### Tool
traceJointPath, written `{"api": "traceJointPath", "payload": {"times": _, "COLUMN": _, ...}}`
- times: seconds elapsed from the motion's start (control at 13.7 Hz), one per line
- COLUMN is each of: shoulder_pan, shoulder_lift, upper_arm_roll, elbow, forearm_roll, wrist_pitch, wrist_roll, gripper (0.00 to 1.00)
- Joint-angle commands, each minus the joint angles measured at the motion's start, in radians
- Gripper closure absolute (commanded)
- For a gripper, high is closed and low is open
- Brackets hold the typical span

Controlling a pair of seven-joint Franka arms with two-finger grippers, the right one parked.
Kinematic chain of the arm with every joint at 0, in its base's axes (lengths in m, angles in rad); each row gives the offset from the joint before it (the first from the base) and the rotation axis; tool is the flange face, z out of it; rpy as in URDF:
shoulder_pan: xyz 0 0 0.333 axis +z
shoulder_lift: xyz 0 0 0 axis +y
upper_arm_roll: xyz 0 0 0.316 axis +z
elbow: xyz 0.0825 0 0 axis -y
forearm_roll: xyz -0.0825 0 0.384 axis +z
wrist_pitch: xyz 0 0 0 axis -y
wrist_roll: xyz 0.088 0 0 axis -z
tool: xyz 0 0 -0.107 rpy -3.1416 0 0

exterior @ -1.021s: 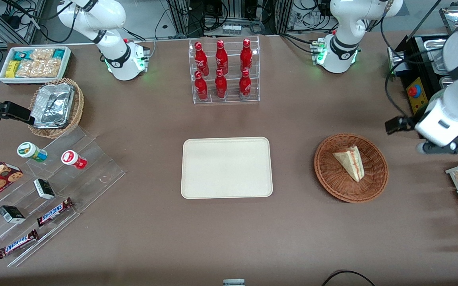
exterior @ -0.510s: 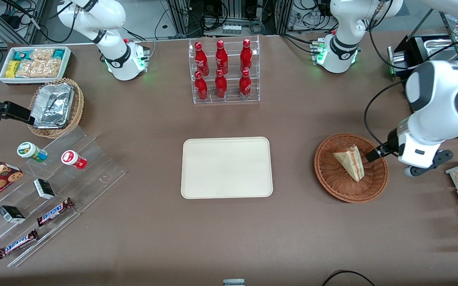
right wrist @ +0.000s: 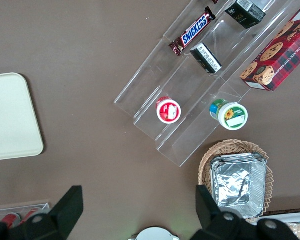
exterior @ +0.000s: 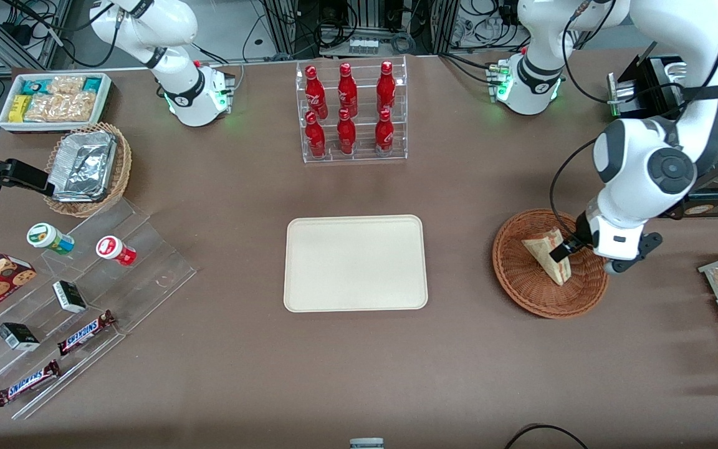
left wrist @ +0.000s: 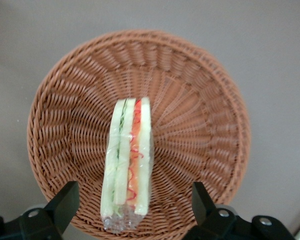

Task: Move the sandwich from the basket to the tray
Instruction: 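Lower the left gripper and close it on the wrapped sandwich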

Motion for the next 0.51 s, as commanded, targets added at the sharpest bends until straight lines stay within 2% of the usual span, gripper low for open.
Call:
{"api": "traceJointPath", "payload": {"times": 0.0, "shoulder_pan": -0.003, "shoulder_lift": -0.027, "upper_arm_roll": -0.001, "elbow": -0.054, "forearm_roll": 0.005, "wrist_pitch": 0.022, "wrist_roll": -0.013, "gripper": 0.01}}
{"api": "traceJointPath", "payload": {"times": 0.44, "shoulder_pan": -0.001, "shoulder_lift": 0.022, "upper_arm_roll": -0.001, "elbow": -0.065, "forearm_roll": 0.005, "wrist_pitch": 0.042, "wrist_roll": -0.016, "gripper": 0.01}}
